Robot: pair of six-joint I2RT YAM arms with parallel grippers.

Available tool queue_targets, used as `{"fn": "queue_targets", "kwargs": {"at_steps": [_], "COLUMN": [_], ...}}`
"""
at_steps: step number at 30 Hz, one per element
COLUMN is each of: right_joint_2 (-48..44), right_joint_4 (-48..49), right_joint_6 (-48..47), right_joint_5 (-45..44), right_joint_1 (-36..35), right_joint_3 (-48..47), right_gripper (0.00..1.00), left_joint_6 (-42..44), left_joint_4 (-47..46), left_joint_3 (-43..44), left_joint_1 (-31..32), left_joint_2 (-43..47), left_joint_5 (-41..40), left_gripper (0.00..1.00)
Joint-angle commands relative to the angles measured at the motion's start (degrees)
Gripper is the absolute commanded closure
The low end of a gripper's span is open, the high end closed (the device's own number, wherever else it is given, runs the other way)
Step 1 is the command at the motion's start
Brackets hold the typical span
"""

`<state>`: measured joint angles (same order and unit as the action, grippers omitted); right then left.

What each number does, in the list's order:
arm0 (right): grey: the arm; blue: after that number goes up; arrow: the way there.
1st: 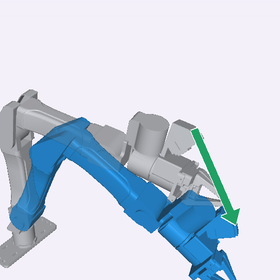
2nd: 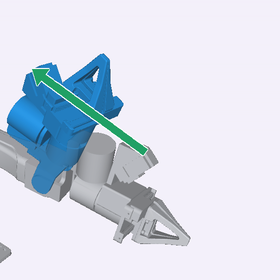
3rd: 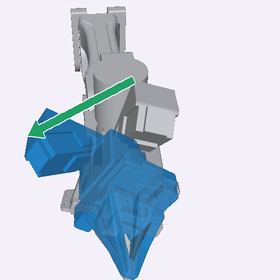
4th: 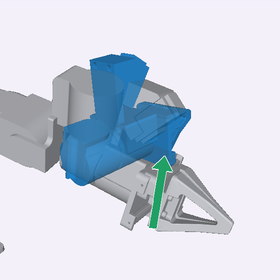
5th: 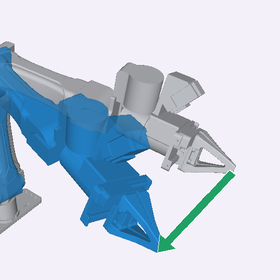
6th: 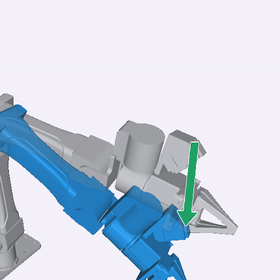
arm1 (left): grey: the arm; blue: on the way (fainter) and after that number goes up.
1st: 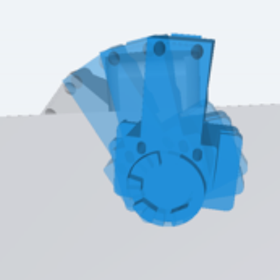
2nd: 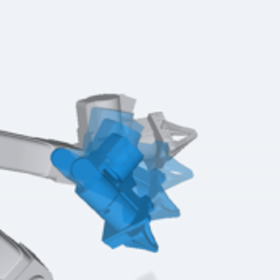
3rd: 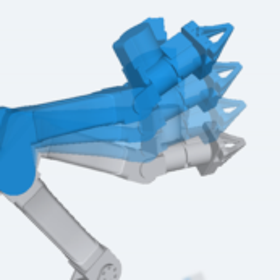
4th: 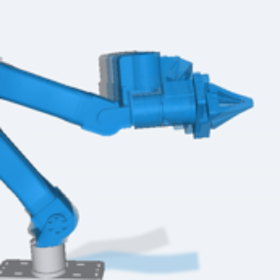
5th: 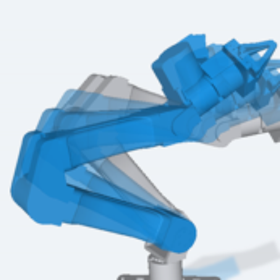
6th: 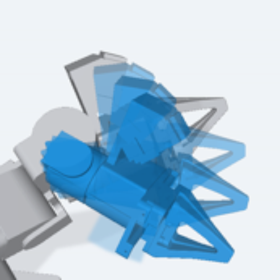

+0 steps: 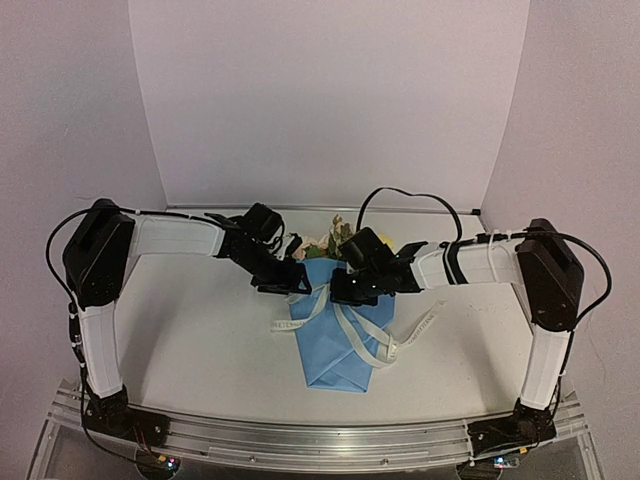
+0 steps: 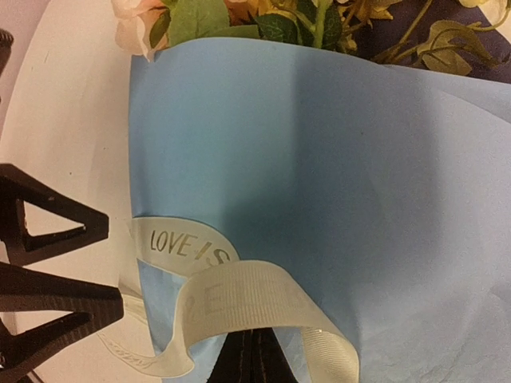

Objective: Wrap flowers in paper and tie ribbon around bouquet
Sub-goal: Cross the ribbon over the folded bouquet.

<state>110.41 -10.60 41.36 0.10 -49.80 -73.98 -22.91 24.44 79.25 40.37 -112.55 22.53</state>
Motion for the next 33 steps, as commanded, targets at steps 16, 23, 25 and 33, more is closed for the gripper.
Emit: {"fn": "queue_targets", "kwargs": {"at_steps": [16,23,25,33], "right_joint_2": [0.9,1.1,1.1,1.4], "right_joint_4": [1.2,1.2,1.2,1.2], "right_joint_6": [-0.7,-0.6,-0.6,-0.6], "right_joint_5": [2.9,2.9,3.0,3.3], "right_joint_1": [0.2,0.2,0.2,0.3], "right_joint_3": [-4.1,-4.3,-4.4,-4.8], "right_gripper": [1.0,1.0,1.0,1.0], "left_joint_6": [15.1,15.9,16.1,16.1], "left_joint_4": [7.3,7.9,8.0,5.1], "left_joint_3": [11.3,14.1,14.3,13.6], "left_joint_1": [4.4,4.7,4.7,4.7], "left_joint_2": [-3.5,-6.5,-6.8,-6.8], "left_joint_5": [-10.5,-13.1,-13.5,-15.5], "left_gripper": [0.37,0.4,0.43,0.56]}}
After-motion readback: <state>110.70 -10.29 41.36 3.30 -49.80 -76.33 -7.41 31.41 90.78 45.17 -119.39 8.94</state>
